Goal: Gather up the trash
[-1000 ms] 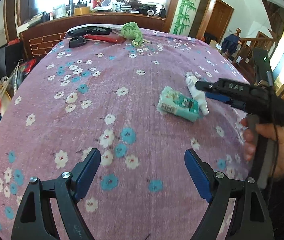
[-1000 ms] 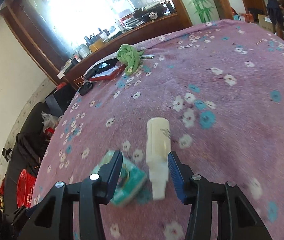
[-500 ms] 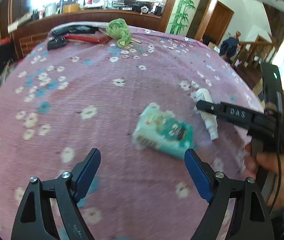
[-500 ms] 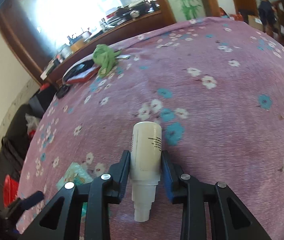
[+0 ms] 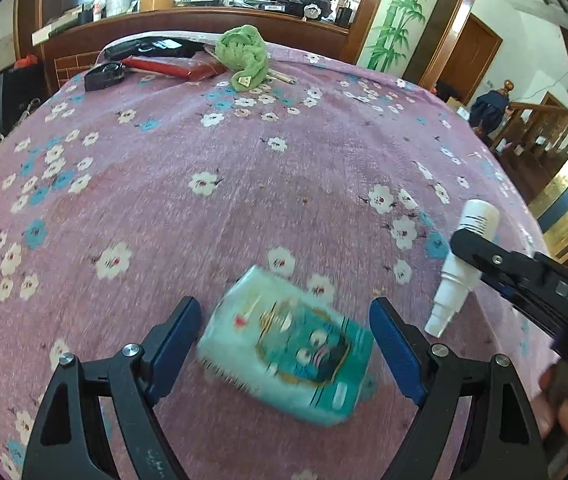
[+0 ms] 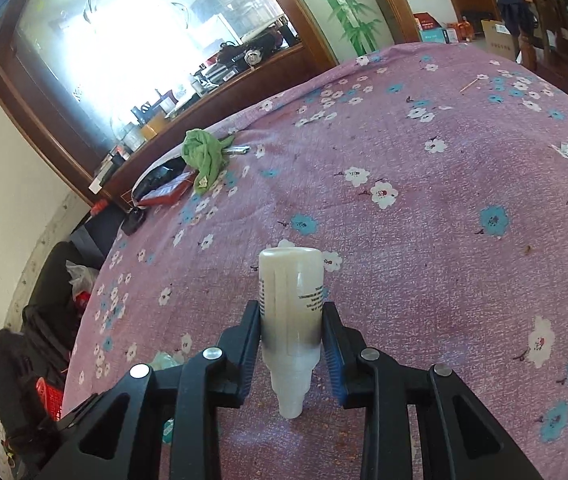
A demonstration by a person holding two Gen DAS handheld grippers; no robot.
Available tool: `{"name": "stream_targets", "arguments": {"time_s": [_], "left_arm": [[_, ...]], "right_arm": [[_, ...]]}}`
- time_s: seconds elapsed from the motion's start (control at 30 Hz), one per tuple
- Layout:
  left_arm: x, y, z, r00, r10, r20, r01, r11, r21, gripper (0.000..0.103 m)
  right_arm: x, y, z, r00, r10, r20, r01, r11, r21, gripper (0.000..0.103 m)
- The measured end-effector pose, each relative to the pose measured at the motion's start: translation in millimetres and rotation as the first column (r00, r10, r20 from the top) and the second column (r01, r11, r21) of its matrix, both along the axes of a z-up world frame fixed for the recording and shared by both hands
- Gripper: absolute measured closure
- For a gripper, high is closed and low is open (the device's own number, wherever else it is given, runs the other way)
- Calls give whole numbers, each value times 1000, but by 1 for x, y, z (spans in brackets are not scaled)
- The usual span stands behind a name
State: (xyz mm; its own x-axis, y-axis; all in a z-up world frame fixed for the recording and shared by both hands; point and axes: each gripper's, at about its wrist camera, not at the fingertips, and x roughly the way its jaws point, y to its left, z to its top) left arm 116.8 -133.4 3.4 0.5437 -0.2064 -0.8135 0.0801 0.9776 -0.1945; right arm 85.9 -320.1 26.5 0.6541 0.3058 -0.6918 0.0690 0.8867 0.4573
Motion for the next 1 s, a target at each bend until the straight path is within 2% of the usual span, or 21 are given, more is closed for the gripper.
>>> {"name": "stream_targets", "arguments": {"time_s": [0.07,0.1,0.13,0.17,0.23,0.3,0.37,0.4,0.6,0.8,0.87,0.93,1.0], "left_arm": [[2,-9,-2,1000,-18,19,18,999,49,18],[0,-13,-3,999,-32,35,29,996,81,23],[-3,-16,-3,997,-46,58,39,992,117,43],[-4,-15,-4,997,-62,55,55,992,115,49],[-7,-5,-3,995,-89,51,85,994,75,54],[-12,7,1,993,-108,55,104,993,62,68],[-20,25,6,992,-117,50,117,993,15,94],[-23,31,6,993,-113,43,113,994,2,98],[-43,71,4,996,-89,27,92,986,-136,98],[-47,59,12,987,-159,35,162,980,-117,94],[-46,54,11,985,-168,29,170,980,-100,77],[-46,55,11,986,-163,29,165,982,-92,65],[-45,53,9,987,-158,27,160,983,-88,65]], "right_arm": [[-1,-1,2,1000,-3,6,3,1000,2,71],[-1,-2,3,1000,-4,9,4,1000,4,71],[-2,-4,4,1000,-9,13,9,1000,5,71],[-3,-7,5,1000,-14,16,13,1000,6,71],[-4,-11,6,1000,-22,19,22,1000,12,71],[-4,-13,7,999,-29,21,28,1000,14,71],[-5,-15,8,999,-33,23,32,999,15,71],[-5,-14,8,999,-32,24,31,999,15,71],[-6,-4,8,1000,-3,25,3,1000,23,71],[-10,3,12,999,12,42,-12,1000,8,71],[-11,2,13,999,12,46,-12,1000,11,71],[-10,2,13,999,12,44,-12,1000,15,71],[-10,2,13,999,13,43,-13,1000,16,71]]}}
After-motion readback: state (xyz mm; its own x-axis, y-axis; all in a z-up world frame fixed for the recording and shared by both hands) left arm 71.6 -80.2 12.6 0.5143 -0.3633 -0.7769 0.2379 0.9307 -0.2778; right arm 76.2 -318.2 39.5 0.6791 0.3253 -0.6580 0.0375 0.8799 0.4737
